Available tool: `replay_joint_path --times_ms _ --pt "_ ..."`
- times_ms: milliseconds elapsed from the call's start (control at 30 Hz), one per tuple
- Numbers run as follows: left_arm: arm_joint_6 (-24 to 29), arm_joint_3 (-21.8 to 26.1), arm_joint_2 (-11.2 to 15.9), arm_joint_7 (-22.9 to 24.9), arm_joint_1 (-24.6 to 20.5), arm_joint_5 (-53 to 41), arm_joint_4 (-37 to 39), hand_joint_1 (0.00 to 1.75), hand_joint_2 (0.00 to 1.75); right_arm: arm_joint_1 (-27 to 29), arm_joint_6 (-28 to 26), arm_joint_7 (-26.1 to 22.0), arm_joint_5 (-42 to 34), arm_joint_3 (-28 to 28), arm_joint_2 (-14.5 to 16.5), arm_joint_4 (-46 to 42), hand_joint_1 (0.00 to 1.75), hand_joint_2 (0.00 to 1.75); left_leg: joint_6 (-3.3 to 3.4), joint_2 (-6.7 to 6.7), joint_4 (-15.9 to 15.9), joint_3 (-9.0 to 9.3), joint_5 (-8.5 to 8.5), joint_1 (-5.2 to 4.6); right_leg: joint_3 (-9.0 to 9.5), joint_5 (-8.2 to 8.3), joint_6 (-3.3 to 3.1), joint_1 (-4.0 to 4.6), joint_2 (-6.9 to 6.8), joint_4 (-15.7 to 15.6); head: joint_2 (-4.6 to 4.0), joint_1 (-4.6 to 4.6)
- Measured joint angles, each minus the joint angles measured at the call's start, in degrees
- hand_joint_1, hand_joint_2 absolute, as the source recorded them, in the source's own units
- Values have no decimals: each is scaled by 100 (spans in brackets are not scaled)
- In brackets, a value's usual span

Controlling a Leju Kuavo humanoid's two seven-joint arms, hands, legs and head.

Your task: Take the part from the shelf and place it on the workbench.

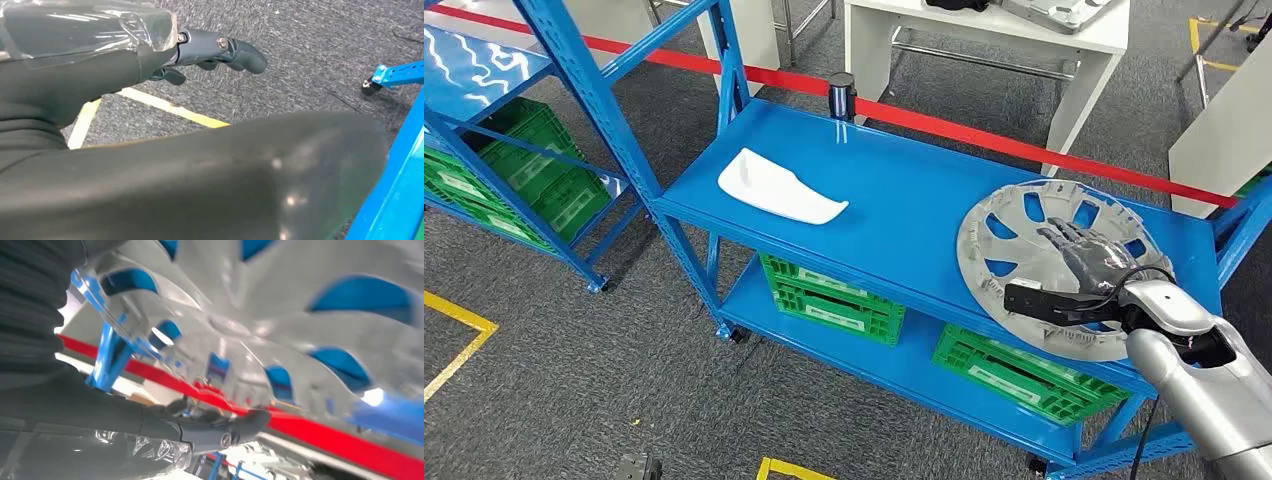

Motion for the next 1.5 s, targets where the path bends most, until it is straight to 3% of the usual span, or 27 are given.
replay_joint_path --times_ms 133,200,267,300,333,367,433,500,600,667,767,800,833,867,933,1000,1067,1167,1267,1300,1333,1367,1433,1500 --pt "2 -28 20 1 -5 3 2 0 0 17 43 8 -80 -94 -84 -2 0 175 -56 9 133 -64 -106 24 8 11 -80 -37 11 -11 0 1" --pt "2 -39 28 1 -9 3 2 0 0 15 74 10 -107 -146 -135 -2 0 175 -133 12 676 -312 -413 56 23 10 -117 -51 13 -15 0 -9" --pt "2 -51 35 2 -8 3 4 0 0 24 90 10 -115 -170 -161 -2 0 175 -187 14 1453 -682 -735 93 23 8 -128 -45 14 -13 0 -11" --pt "2 -58 35 2 -7 3 5 0 0 30 96 12 -116 -178 -167 -2 0 175 -194 14 1672 -798 -776 103 23 8 -128 -42 17 -12 0 -12" --pt "2 -64 34 2 -7 3 7 0 0 36 105 18 -117 -185 -172 -2 0 175 -191 14 1682 -816 -716 109 25 7 -128 -39 20 -12 0 -12" --pt "1 -71 35 3 -10 3 7 0 0 38 126 26 -122 -192 -181 -2 0 175 -173 14 1458 -719 -558 109 29 7 -127 -35 26 -12 0 -12" --pt "-2 -92 51 13 -21 3 7 0 0 40 197 42 -155 -214 -232 -8 0 175 -95 2 641 -316 -191 92 39 6 -123 -20 35 -14 0 -10" --pt "-8 -124 74 43 -38 3 7 0 0 53 287 56 -215 -251 -313 -16 0 175 -26 3 111 -50 -42 57 32 9 -96 -3 36 -19 0 -9" --pt "-15 -169 92 96 -57 19 8 0 0 153 386 75 -283 -316 -430 -40 0 175 29 17 -20 8 -12 38 25 21 -15 -9 24 -36 0 -8" --pt "-14 -198 91 114 -81 37 9 0 0 186 414 83 -295 -364 -500 -55 0 175 94 24 -142 72 69 54 -83 -93 -2 -6 16 161 0 7" --pt "-12 -225 82 120 -111 60 11 0 0 164 482 93 -287 -395 -561 -47 0 175 146 34 -202 84 124 41 -589 -534 -60 6 14 1208 0 16" --pt "-12 -239 79 121 -112 71 13 0 0 170 516 89 -284 -391 -574 -37 0 175 149 33 -200 81 124 37 -727 -612 -49 3 14 1493 0 16" --pt "-11 -257 75 121 -113 83 14 0 0 176 549 79 -284 -386 -591 -27 0 175 149 30 -194 79 122 35 -770 -603 -13 -6 12 1577 0 16" --pt "-11 -274 73 122 -113 95 15 0 0 168 575 70 -288 -383 -617 -16 0 175 142 26 -182 78 117 38 -697 -509 41 -19 9 1423 0 17" --pt "-11 -295 70 122 -115 115 15 0 0 115 620 56 -303 -379 -690 3 0 175 102 14 -116 61 81 34 -320 -220 149 -56 -13 669 0 21" --pt "-13 -306 75 122 -116 148 15 0 0 48 679 37 -329 -361 -760 20 0 175 43 8 -3 8 13 9 -45 -62 129 -62 -12 130 0 19" --pt "-15 -319 83 122 -117 187 15 0 0 19 732 8 -363 -329 -815 37 0 175 -1 11 57 -34 -20 2 -14 -44 31 -38 8 55 0 17" --pt "-19 -354 90 122 -120 218 15 0 0 -12 770 -9 -429 -282 -872 55 0 175 -91 14 258 -142 -162 38 -12 -22 -57 -65 12 47 0 6" --pt "-20 -394 98 122 -126 248 17 0 0 -23 822 -4 -494 -214 -921 63 0 175 -181 16 1311 -632 -675 81 -8 -22 -93 -63 14 44 0 -17" --pt "-20 -408 101 122 -125 262 18 0 0 -23 832 0 -508 -187 -934 68 0 175 -190 16 1643 -798 -779 90 -9 -23 -93 -57 15 45 0 -17" --pt "-20 -424 102 122 -124 273 19 0 0 -23 837 5 -518 -161 -947 74 0 175 -187 16 1778 -876 -775 95 -7 -24 -94 -50 16 45 0 -17" --pt "-20 -436 103 122 -125 283 20 0 0 -24 842 8 -524 -138 -963 78 0 175 -170 16 1670 -837 -664 97 -4 -24 -94 -41 18 45 0 -18" --pt "-19 -450 109 122 -129 290 20 0 0 -35 855 10 -529 -108 -1000 79 0 175 -84 8 877 -461 -279 81 5 -25 -93 -26 25 42 0 -17" --pt "-17 -454 122 122 -138 306 21 0 0 -66 886 12 -527 -85 -1028 85 0 175 3 18 220 -134 -72 49 4 -19 -80 -1 31 33 0 -15"
